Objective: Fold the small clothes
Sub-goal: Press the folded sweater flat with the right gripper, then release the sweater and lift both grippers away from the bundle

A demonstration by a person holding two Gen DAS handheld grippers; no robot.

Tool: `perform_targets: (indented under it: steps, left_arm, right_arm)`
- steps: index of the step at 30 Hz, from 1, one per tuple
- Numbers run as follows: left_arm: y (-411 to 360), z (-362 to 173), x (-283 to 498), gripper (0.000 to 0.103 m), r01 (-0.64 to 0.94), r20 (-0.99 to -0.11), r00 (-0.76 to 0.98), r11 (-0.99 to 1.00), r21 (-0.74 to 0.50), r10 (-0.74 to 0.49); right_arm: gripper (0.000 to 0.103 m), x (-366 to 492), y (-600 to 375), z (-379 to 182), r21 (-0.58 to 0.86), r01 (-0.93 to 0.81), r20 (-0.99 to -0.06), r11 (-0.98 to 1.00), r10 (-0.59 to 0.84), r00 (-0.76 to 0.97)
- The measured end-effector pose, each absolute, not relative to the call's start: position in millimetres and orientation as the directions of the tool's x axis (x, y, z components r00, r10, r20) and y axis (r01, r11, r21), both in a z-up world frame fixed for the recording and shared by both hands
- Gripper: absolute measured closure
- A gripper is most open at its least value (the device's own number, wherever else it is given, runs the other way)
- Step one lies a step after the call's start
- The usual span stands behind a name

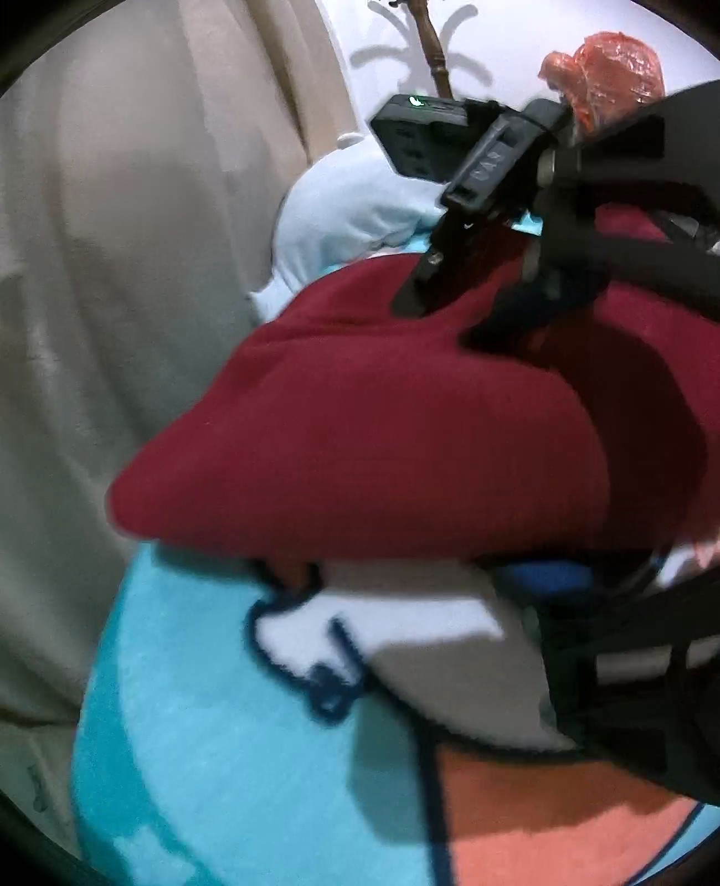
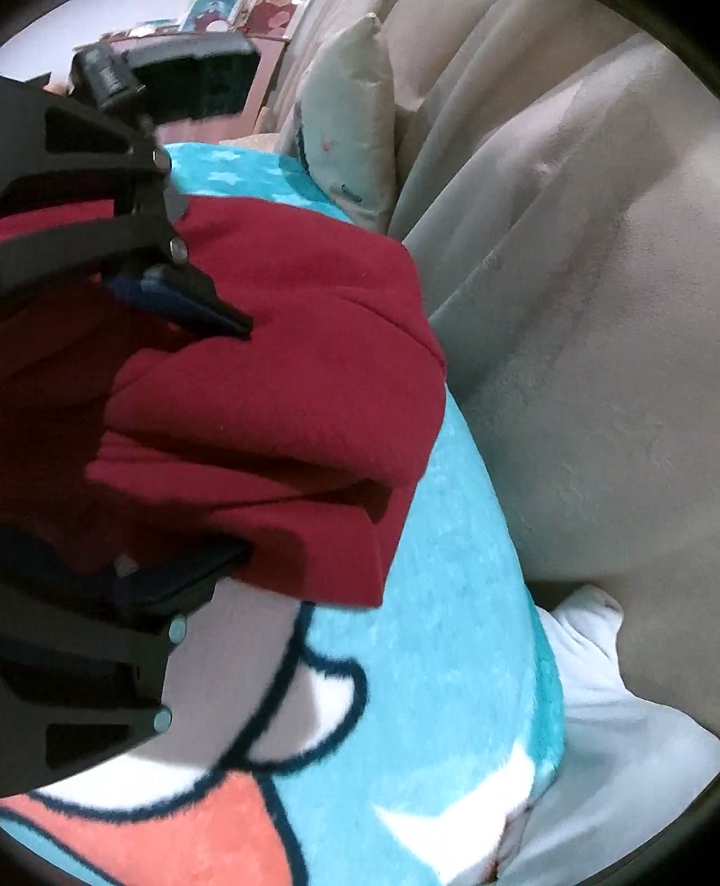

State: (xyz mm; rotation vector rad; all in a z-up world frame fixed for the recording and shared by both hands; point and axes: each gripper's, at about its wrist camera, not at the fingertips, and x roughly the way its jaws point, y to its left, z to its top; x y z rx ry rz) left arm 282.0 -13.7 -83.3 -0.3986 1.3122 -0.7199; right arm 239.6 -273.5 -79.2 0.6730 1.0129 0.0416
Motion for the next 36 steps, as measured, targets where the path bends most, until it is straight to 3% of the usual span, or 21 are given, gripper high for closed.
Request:
perform_targets:
  steps: [1,2,4,9,11,13,19,24,26,29,36]
  left_arm:
    - [-16,-76,277,0.05,0.278,-0.737,0.107,0.732,-0.622,-0.667]
    - [-18,-64,271,0.055,0.306,-0.736,0.118,0.729,-0.612,-0.667]
    - [-17,-40,260,0.057,0.329,-0.728,0.125,0.721,-0.61,-0.674]
    - [-24,-9,234,0.051,0.389,-0.768,0.184,0.763,-0.516,-0.613]
    - [-37,-24,233,0.049,0.383,-0.839,0.202,0.829,-0.407,-0.505]
    - [-38,-41,232,0.048,0.371,-0.88,0.225,0.872,-0.319,-0.417]
    - [5,-21,203,0.048,0.31,-0.835,0.285,0.87,-0.384,-0.47]
    - [39,-4,182,0.045,0.225,-0.808,0.412,0.907,-0.357,-0.421]
    - [49,-2,181,0.044,0.208,-0.804,0.437,0.915,-0.345,-0.403]
    - [63,3,178,0.044,0.216,-0.794,0.474,0.924,-0.316,-0.382]
    - [74,4,169,0.044,0.216,-0.773,0.546,0.946,-0.242,-0.322]
  right_arm:
    - [0.06,240,-275,-77,0.568,0.274,-0.757,0.776,0.361,0.545]
    - [0.063,238,-275,-72,0.578,0.281,-0.751,0.766,0.366,0.549]
    - [0.068,231,-278,-61,0.615,0.269,-0.723,0.741,0.394,0.567]
    - [0.067,197,-283,-30,0.692,0.208,-0.633,0.691,0.442,0.635]
    - [0.057,196,-282,-36,0.638,0.227,-0.684,0.736,0.406,0.606]
    - [0.055,199,-283,-52,0.528,0.3,-0.782,0.795,0.316,0.537]
    - [0.055,156,-274,8,0.526,0.246,-0.713,0.814,0.264,0.65]
    - [0.055,129,-235,27,0.67,0.091,-0.605,0.737,0.471,0.642]
    - [0.055,134,-217,3,0.67,0.101,-0.641,0.736,0.505,0.579]
    - [0.056,138,-207,-47,0.545,0.227,-0.786,0.807,0.398,0.473]
    - [0.055,132,-201,-53,0.526,0.261,-0.792,0.81,0.354,0.497]
